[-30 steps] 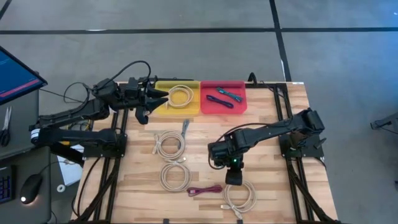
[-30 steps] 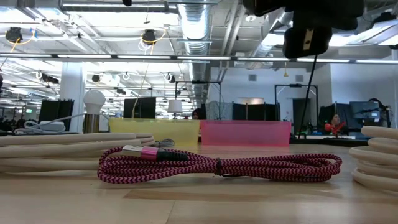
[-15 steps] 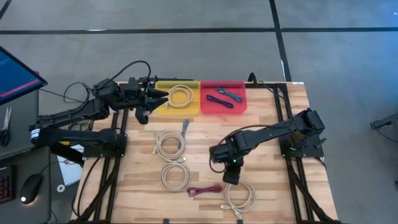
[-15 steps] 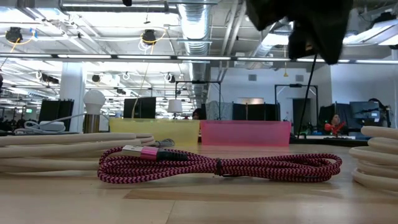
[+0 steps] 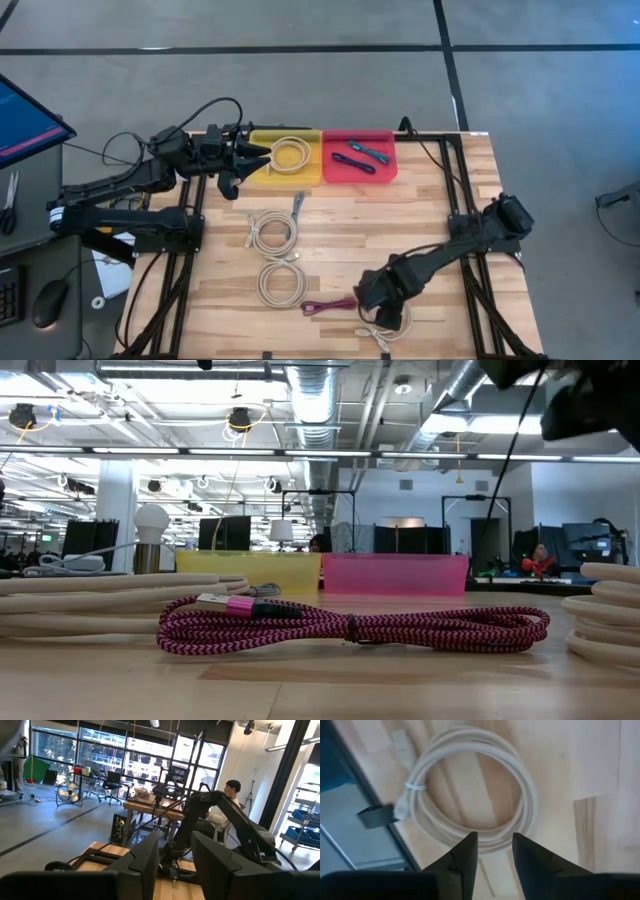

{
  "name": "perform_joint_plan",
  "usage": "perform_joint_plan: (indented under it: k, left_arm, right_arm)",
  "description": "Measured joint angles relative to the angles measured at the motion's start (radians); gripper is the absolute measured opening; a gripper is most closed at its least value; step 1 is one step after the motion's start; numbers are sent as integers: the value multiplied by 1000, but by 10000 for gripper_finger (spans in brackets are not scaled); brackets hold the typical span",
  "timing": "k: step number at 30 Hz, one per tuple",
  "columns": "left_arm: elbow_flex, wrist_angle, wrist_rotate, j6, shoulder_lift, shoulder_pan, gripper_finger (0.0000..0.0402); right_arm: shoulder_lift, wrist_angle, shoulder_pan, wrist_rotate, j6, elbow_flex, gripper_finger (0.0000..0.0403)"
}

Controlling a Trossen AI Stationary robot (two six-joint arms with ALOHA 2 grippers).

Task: Pick & Place USB Port
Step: Put the large white charger cable into the yellow bin

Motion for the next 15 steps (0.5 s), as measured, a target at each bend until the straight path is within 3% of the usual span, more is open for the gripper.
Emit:
perform_joint_plan:
  k: [7, 15]
  left_arm:
    - [0, 0, 0, 0, 0, 0, 117]
    - [0, 0, 0, 0, 0, 0, 117]
  right_arm:
    - [0, 18, 35, 43, 93, -91, 154]
    - [0, 217, 50, 38, 149, -203, 178]
